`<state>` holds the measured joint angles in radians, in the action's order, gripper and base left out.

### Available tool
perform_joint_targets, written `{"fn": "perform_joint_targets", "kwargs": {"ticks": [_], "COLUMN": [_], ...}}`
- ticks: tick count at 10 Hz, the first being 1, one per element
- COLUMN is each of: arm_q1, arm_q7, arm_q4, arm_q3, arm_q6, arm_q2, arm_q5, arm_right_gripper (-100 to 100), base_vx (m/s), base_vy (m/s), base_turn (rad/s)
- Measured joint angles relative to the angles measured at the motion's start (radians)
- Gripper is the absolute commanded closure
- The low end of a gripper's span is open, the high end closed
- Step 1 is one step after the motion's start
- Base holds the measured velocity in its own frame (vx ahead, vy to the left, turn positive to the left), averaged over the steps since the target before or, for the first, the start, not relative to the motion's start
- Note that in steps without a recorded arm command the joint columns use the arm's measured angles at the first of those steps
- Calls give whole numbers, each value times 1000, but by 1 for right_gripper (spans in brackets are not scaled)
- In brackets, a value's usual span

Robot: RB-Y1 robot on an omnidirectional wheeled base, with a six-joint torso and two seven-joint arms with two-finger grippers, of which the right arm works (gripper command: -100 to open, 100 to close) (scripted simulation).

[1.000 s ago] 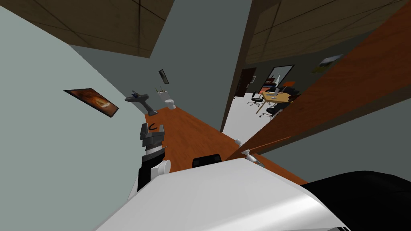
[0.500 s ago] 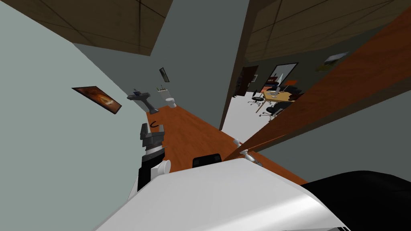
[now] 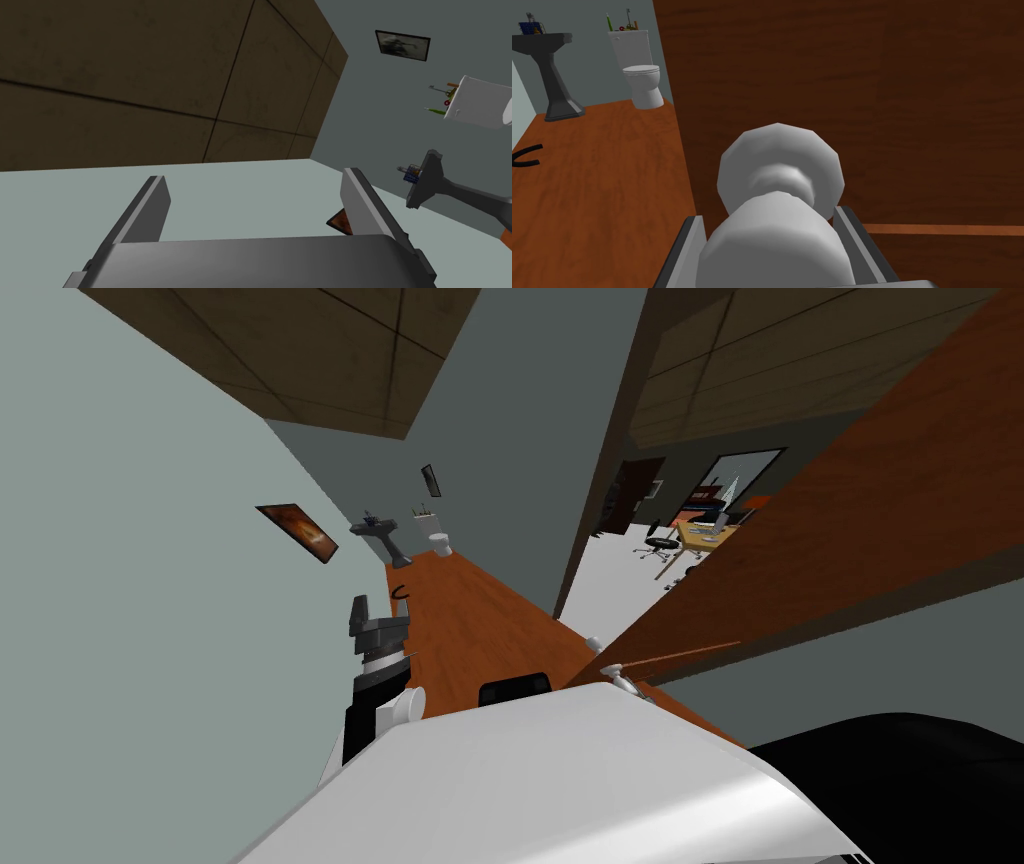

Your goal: Pull the door open

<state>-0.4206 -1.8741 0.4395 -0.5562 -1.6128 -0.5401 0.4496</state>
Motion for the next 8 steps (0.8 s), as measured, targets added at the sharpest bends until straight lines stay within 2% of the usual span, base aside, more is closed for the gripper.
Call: {"fn": "perform_joint_targets", "kwargs": {"ticks": [1,2,3,4,6,7,8], "arm_q1": [6,12,-4,9,0,-11,-21], "arm_q7": [-5,-10,-4,-8,-6,-1,2], "arm_q4": [-23,-45,-9,-56,-41,-15,-8], "arm_q3": [1,3,4,4,5,5,7], "arm_q6": [-6,-13,0,-12,-7,5,11], "arm_q2": [5,11,1,18,14,8,6], "arm_q5": [2,5,7,8,9,10,12], "arm_right_gripper": [100,100,100,100,100,100,100], "base_vx": [20,10,-18,-28,-12,-38,-67], "base_vy": [-1,-4,-9,-8,1,-4,-25], "base_turn": [237,83,210,140,-13,211,230]}}
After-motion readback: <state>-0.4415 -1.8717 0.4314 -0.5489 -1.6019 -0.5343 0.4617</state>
